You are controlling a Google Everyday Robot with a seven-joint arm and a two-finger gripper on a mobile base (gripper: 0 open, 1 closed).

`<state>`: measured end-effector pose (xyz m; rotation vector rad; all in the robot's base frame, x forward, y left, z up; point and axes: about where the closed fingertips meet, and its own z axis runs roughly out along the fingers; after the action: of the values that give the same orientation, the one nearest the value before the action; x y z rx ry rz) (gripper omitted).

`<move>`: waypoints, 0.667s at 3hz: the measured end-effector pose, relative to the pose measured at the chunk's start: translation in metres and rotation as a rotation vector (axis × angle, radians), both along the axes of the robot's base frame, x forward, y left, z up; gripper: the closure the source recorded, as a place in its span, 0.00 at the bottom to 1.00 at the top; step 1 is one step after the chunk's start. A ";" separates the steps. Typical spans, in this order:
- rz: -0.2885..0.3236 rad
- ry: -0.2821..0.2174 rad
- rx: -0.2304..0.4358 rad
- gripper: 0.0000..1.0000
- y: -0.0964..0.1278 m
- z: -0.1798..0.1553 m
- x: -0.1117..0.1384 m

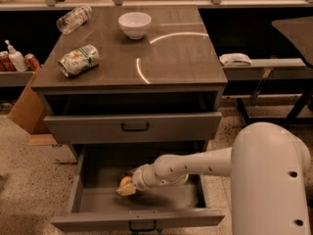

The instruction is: Pick orange from middle drawer and place on counter

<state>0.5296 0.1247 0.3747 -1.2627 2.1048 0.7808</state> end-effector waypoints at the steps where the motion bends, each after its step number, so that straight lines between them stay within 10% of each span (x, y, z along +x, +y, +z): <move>1: -0.002 0.007 0.003 0.62 0.001 -0.003 0.000; 2: -0.009 -0.024 0.028 0.87 -0.011 0.015 -0.002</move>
Offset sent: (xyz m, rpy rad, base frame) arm 0.0020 -0.0400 0.0413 0.0625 -0.0654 -0.0487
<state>0.5279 0.1137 0.3897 -1.2413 2.0723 0.7852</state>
